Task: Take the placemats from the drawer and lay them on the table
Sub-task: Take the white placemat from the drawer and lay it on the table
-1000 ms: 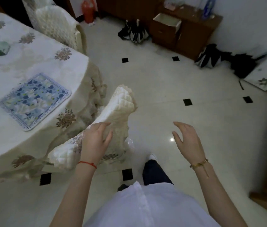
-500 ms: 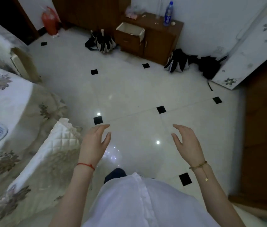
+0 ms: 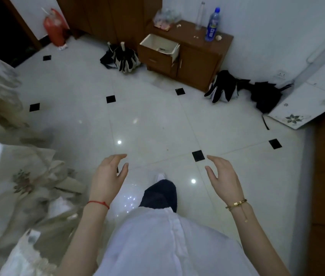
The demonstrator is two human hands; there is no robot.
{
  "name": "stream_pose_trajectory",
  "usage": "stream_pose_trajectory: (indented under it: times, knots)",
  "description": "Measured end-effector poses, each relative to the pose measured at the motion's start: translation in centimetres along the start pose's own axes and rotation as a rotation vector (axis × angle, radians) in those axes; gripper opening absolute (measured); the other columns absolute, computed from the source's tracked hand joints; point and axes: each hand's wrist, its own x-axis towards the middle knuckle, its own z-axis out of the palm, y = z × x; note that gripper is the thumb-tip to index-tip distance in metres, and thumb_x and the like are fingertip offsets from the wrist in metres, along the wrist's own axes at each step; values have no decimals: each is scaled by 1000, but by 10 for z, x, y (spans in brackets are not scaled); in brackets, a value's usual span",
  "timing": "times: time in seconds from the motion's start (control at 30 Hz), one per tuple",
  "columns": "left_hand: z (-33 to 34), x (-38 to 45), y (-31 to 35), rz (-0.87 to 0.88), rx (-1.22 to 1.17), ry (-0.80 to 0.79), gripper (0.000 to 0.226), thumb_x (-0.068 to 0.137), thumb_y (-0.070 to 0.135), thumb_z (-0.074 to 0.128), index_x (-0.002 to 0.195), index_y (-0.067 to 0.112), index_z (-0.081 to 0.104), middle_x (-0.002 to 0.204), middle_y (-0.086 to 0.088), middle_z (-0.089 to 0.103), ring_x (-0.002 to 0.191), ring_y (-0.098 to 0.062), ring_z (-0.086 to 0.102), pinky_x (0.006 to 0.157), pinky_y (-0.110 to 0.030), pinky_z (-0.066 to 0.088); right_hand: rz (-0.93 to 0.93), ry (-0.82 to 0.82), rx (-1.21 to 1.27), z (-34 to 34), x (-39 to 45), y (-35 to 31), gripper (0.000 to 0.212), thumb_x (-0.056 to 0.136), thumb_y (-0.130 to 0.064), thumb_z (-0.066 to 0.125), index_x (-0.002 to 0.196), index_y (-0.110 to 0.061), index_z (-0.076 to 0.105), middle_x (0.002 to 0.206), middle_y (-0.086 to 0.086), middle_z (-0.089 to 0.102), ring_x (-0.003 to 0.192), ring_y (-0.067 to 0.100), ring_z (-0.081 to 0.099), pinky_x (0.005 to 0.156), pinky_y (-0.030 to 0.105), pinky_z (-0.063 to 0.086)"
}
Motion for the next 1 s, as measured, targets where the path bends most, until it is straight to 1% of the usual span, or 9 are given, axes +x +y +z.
stream_pose_trajectory:
  times: [0.07,0.2,0.3,0.47,0.63,0.8,0.9,1.0]
  knots:
    - [-7,55,7,19,6,14,29,92,22,59,119,15,62,115,-3,65,106,-22,59,87,-31,46,-4,20,4,-7,56,-6,34,94,-21,54,128,-13,55,123,2,60,118,19,50,93,15,31]
    - [-19,178,17,83,31,33,29,91,22,59,119,14,63,116,-5,66,107,-23,60,91,-33,47,-15,66,-2,-21,176,-20,35,95,-22,53,129,-13,54,126,3,59,120,20,49,95,22,34]
    - [-23,255,23,111,46,13,30,92,23,59,120,15,62,117,-4,66,108,-22,60,93,-32,46,-18,90,-9,-25,249,-30,35,95,-22,53,129,-13,54,125,3,59,119,18,49,96,21,34]
    - [-16,364,27,91,48,1,29,92,23,59,120,16,62,116,-2,66,107,-21,60,87,-30,47,12,59,6,-12,356,-30,36,95,-22,53,130,-12,53,125,4,59,118,20,50,97,22,34]
    - [6,476,26,59,39,-17,29,91,22,59,119,15,63,115,-3,66,107,-22,60,86,-32,48,21,35,13,10,470,-19,36,94,-22,54,129,-11,54,125,5,60,118,20,50,98,24,35]
    - [8,615,38,42,26,28,28,90,21,61,117,15,64,113,-3,67,106,-22,61,83,-31,48,-2,45,0,5,621,-16,36,94,-21,55,127,-10,55,124,8,60,117,25,52,98,25,34]
    - [0,703,47,60,29,61,27,91,22,60,117,15,64,108,-3,67,100,-23,62,81,-34,52,-38,59,-7,-8,718,-27,35,94,-20,55,128,-9,54,123,10,60,116,26,52,98,30,37]
    - [-7,779,52,84,30,77,28,92,24,57,118,15,63,110,-4,66,96,-23,63,80,-35,53,-78,62,-13,-13,797,-41,35,94,-19,54,128,-7,54,121,11,60,114,26,53,98,34,41]
